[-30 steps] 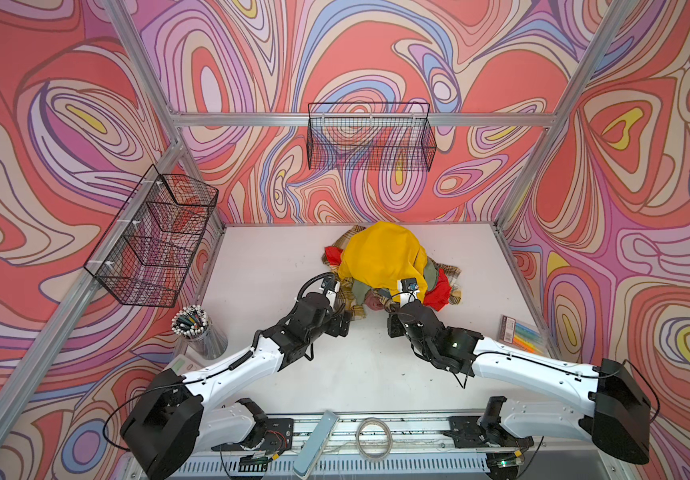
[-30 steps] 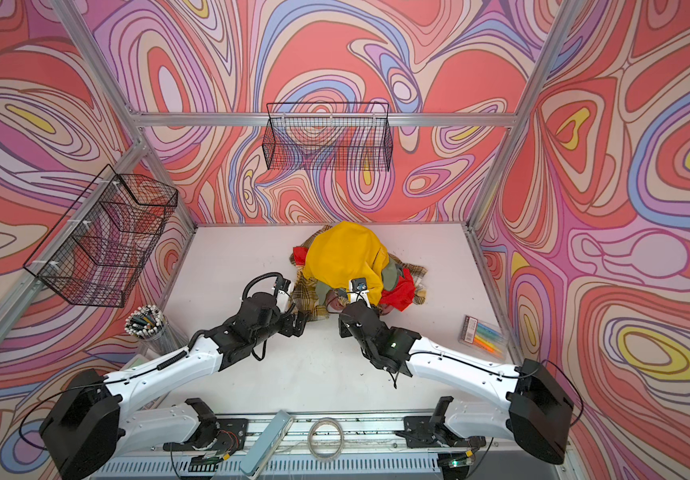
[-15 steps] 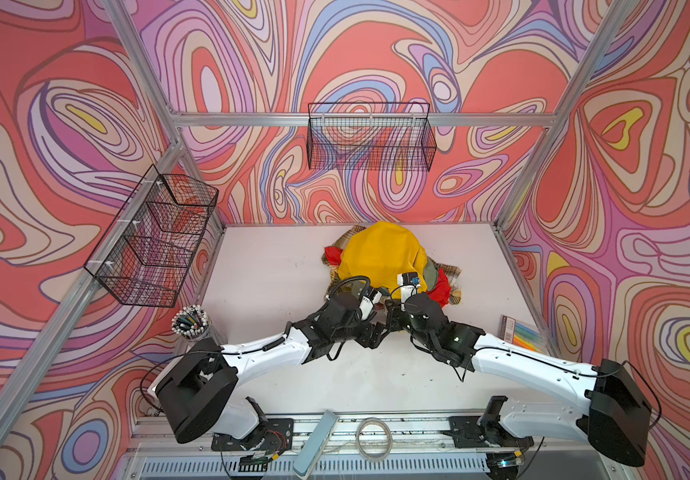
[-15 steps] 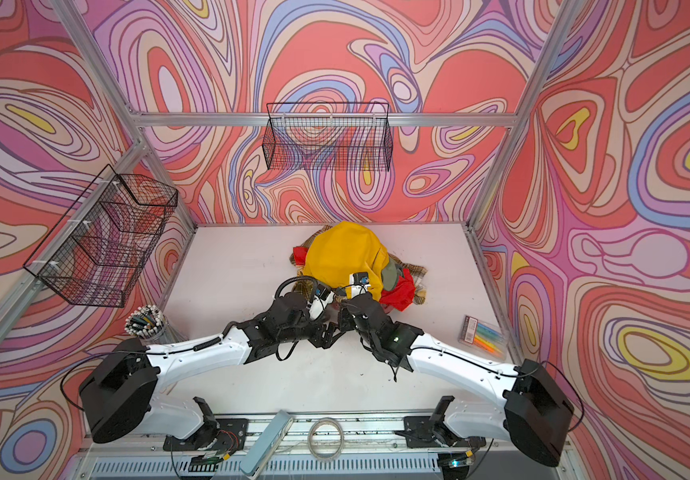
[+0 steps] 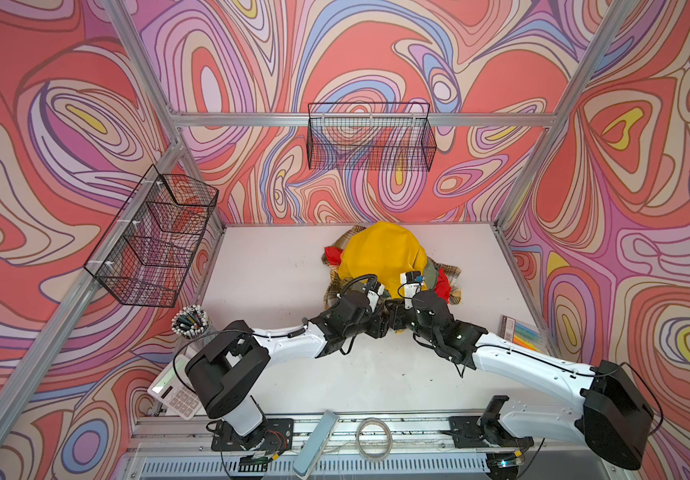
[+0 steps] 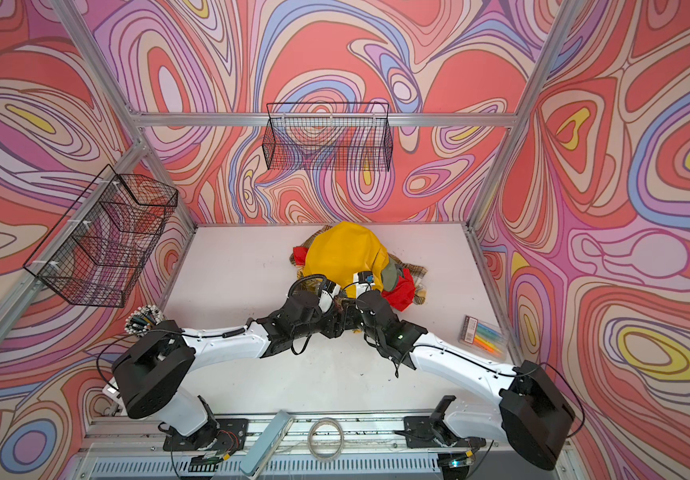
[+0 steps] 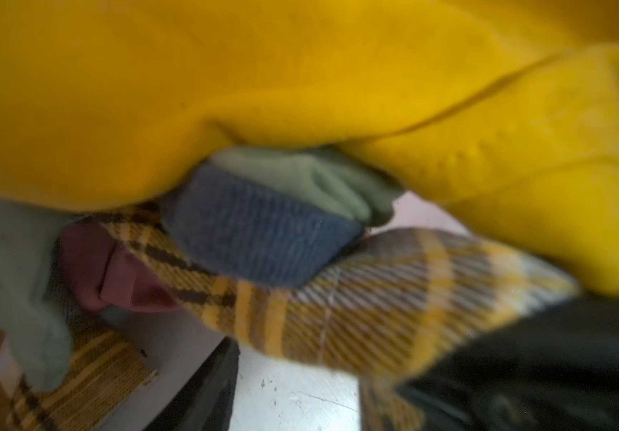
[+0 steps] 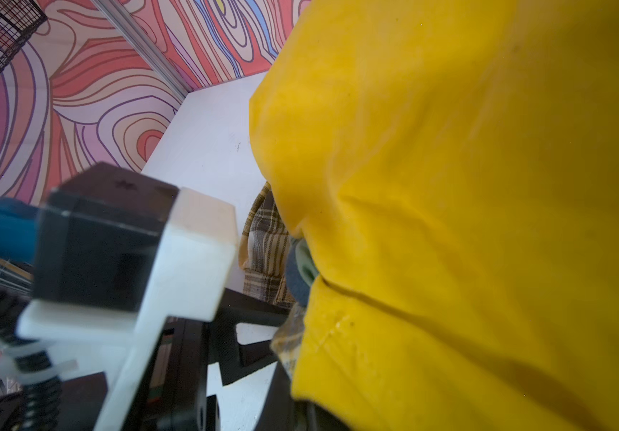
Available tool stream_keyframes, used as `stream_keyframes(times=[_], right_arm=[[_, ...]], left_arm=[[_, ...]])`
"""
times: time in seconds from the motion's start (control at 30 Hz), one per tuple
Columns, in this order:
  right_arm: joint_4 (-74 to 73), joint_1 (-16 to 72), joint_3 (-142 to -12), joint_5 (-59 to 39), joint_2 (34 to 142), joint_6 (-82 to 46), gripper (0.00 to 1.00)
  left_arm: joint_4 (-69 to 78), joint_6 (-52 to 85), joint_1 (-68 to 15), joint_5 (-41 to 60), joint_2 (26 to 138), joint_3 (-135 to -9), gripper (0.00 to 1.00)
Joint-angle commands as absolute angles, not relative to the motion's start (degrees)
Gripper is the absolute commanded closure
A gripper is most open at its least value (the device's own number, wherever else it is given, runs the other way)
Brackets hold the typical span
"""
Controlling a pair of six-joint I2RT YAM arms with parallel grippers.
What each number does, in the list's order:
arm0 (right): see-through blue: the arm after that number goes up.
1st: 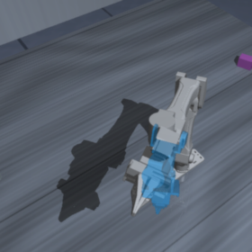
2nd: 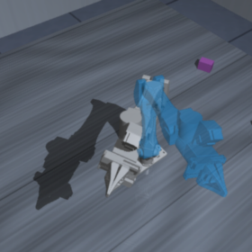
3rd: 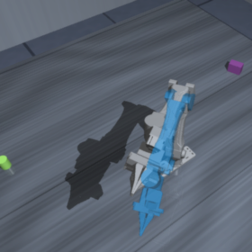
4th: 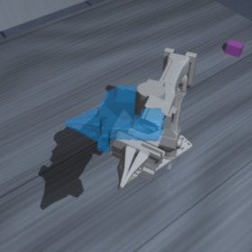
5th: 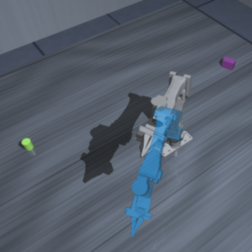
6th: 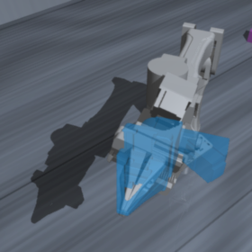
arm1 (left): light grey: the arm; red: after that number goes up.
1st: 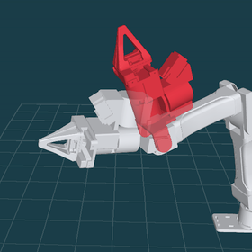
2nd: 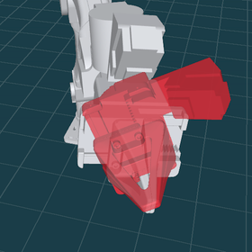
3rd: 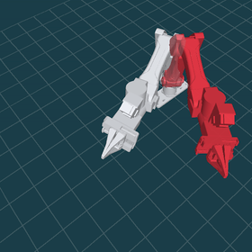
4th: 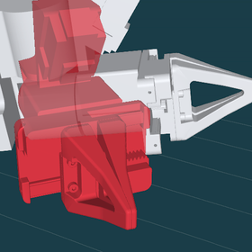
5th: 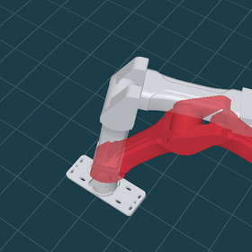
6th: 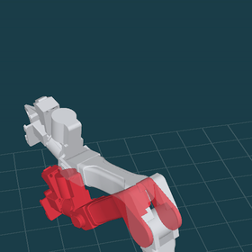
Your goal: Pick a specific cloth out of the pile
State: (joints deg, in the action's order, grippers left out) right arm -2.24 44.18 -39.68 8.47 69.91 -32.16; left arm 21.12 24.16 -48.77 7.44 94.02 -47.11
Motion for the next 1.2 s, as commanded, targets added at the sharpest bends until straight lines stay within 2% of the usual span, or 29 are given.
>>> stream_keyframes(times=[0.0,0.03,0.17,0.2,0.23,0.3,0.37,0.53,0.8,0.97,1.03,1.17], right_arm=[[-3.5,43.9,-38.9,6.8,69.7,-32.0,1.00],[-3.5,43.7,-38.7,6.7,69.7,-31.9,1.00],[-6.6,40.0,-36.3,3.1,70.0,-33.1,1.00],[-8.0,38.7,-35.3,1.6,70.0,-33.6,1.00],[-9.2,37.8,-34.6,0.8,69.8,-34.1,0.95],[-11.5,36.4,-33.2,-0.3,69.1,-34.3,0.70],[-12.7,35.4,-32.7,-1.6,68.8,-33.8,0.52],[-14.4,31.7,-32.2,-5.7,70.9,-34.4,0.32],[-19.4,25.8,-30.9,-11.8,76.2,-36.5,0.19],[-22.6,24.0,-30.1,-13.2,77.7,-37.7,0.16],[-22.9,23.4,-30.3,-13.6,78.0,-37.5,0.08],[-23.5,21.9,-30.4,-14.2,78.1,-37.4,0.06]], left_arm=[[23.0,25.6,-49.0,6.8,96.0,-50.5,0.45],[22.9,25.6,-49.1,7.1,96.4,-51.1,0.50],[22.7,26.3,-49.0,9.0,97.0,-52.6,0.93],[22.3,26.6,-49.0,9.1,96.5,-52.6,1.00],[21.4,27.3,-49.1,8.5,95.9,-52.4,1.00],[20.3,28.9,-49.4,6.2,93.5,-50.7,1.00],[21.3,29.9,-49.9,3.9,90.3,-47.9,1.00],[16.3,31.0,-50.9,2.4,85.0,-47.4,1.00],[2.4,30.6,-54.1,-0.1,83.7,-56.4,1.00],[-3.1,30.9,-55.0,-2.5,81.6,-58.9,1.00],[-5.2,30.8,-55.1,-3.3,80.7,-60.0,1.00],[-8.1,30.2,-55.4,-3.1,79.7,-63.1,1.00]])
